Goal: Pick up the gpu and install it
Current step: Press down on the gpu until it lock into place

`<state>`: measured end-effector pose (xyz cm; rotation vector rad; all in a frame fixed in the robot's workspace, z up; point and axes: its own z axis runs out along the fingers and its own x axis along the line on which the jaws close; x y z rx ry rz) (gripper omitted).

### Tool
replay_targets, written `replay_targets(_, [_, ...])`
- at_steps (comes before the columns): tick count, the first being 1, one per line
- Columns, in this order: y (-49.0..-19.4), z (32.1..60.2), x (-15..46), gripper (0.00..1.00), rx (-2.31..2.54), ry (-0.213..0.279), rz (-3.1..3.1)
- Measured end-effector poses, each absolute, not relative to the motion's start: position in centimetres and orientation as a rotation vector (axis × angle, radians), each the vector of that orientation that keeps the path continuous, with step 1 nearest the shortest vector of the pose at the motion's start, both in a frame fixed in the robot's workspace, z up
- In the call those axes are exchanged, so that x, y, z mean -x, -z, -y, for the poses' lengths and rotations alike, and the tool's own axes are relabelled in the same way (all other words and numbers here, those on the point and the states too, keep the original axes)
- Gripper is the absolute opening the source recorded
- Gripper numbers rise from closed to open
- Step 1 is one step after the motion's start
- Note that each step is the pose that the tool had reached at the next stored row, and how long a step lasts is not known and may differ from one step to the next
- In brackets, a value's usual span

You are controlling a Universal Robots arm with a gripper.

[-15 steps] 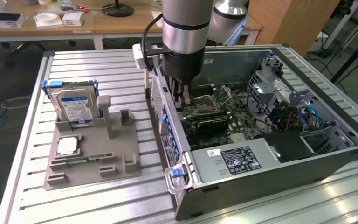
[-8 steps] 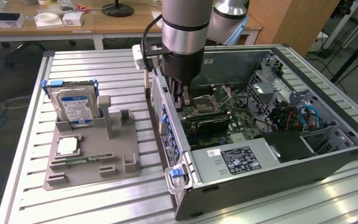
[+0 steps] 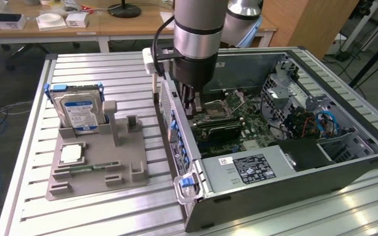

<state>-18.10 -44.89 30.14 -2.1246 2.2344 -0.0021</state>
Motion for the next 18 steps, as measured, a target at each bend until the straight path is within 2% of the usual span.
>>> replay_targets(4, [-30.2,44.9,17.6,0.11,2.124,0.005,-2.245])
replay_targets(11, [-30.1,45.2,16.9,0.11,2.182,-0.115,-2.31])
replay_targets(18, [-30.1,45.2,16.1,0.11,2.185,-0.12,-2.314])
